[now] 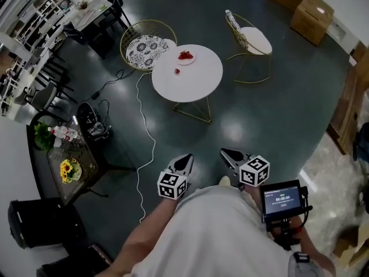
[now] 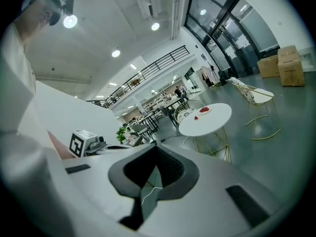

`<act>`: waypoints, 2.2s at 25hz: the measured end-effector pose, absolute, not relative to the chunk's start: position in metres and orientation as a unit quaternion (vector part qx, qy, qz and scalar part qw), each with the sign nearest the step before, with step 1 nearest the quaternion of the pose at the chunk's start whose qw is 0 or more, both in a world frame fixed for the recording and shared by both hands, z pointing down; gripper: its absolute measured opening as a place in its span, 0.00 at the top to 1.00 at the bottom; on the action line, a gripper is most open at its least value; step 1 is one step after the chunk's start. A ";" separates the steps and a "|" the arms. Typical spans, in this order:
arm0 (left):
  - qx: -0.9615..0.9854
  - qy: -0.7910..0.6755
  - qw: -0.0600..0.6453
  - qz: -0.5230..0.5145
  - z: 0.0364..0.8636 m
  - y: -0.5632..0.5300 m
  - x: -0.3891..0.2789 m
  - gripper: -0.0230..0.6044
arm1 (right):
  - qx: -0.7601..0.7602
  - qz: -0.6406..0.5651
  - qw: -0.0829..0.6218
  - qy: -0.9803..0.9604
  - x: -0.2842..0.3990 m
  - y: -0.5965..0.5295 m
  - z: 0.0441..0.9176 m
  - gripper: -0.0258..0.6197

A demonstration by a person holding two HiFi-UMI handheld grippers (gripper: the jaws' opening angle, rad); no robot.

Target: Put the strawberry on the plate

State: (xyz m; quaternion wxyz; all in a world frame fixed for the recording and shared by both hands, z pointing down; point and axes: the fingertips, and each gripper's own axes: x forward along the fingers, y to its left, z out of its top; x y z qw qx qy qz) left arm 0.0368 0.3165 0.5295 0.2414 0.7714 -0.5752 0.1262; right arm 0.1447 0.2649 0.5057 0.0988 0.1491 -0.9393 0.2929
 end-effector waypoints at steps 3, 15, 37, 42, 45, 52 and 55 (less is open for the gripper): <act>0.771 -0.577 0.237 0.129 0.531 0.316 0.037 0.95 | 0.145 0.289 0.098 -0.941 0.144 0.265 0.508 0.95; 0.760 -0.594 0.229 0.130 0.525 0.297 0.040 0.95 | 0.131 0.290 0.093 -0.943 0.152 0.250 0.514 0.95; 0.790 -0.550 0.235 0.132 0.536 0.146 -0.018 0.95 | 0.183 0.288 0.110 -0.934 0.102 0.114 0.520 0.95; 0.797 -0.541 0.232 0.133 0.540 0.115 -0.057 0.95 | 0.201 0.282 0.107 -0.932 0.067 0.078 0.520 0.95; 0.800 -0.538 0.231 0.131 0.542 0.100 -0.078 0.95 | 0.207 0.278 0.105 -0.932 0.046 0.061 0.519 0.95; 0.799 -0.540 0.236 0.121 0.539 0.088 -0.117 0.95 | 0.193 0.260 0.111 -0.940 0.004 0.043 0.509 0.95; 0.792 -0.548 0.241 0.117 0.537 0.091 -0.131 0.95 | 0.194 0.263 0.114 -0.938 -0.004 0.043 0.505 0.95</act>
